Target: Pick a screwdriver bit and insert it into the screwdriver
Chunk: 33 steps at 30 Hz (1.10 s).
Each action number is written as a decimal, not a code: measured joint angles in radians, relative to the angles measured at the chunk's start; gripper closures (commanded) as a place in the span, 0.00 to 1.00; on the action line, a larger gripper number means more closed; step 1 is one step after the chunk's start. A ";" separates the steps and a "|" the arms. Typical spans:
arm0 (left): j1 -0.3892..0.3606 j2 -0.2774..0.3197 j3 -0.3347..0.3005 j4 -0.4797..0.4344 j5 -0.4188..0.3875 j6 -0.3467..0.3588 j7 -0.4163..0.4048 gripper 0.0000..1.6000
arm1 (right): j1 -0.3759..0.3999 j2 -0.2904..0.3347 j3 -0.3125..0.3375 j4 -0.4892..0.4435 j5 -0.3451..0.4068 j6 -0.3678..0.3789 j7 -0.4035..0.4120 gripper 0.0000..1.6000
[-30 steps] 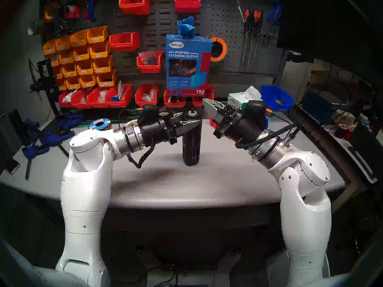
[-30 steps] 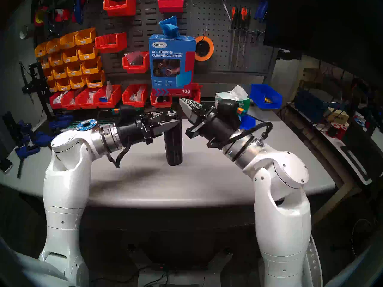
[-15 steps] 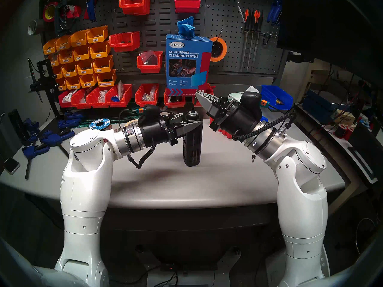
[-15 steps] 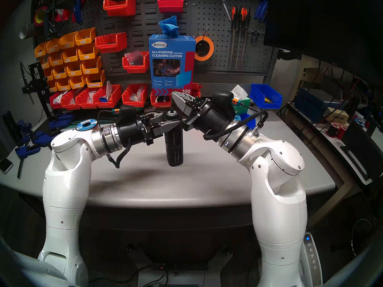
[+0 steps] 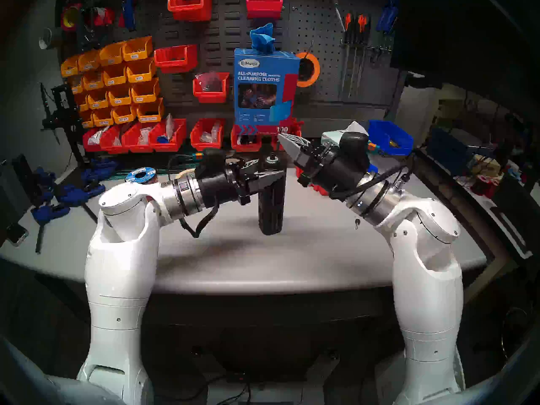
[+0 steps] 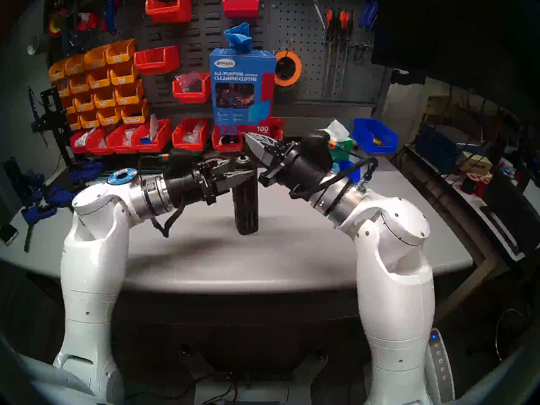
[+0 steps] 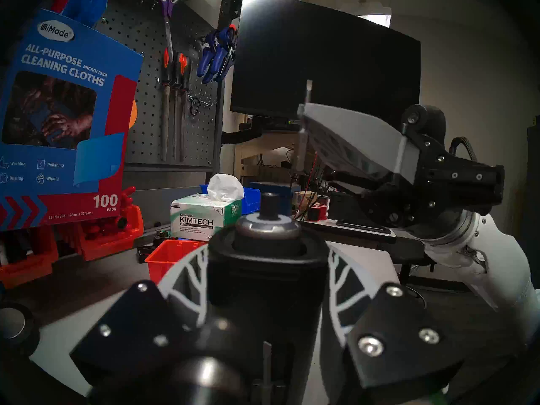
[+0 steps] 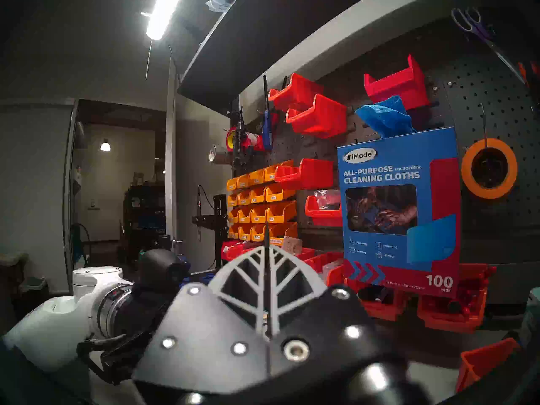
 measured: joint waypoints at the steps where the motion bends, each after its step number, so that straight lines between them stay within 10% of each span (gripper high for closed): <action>1: 0.000 0.000 0.000 0.000 0.000 0.000 0.000 1.00 | 0.000 0.000 0.000 0.001 -0.001 0.000 0.000 1.00; 33: 0.006 0.003 0.010 -0.009 -0.003 0.001 0.003 1.00 | 0.016 -0.011 -0.010 0.024 -0.008 -0.007 0.002 1.00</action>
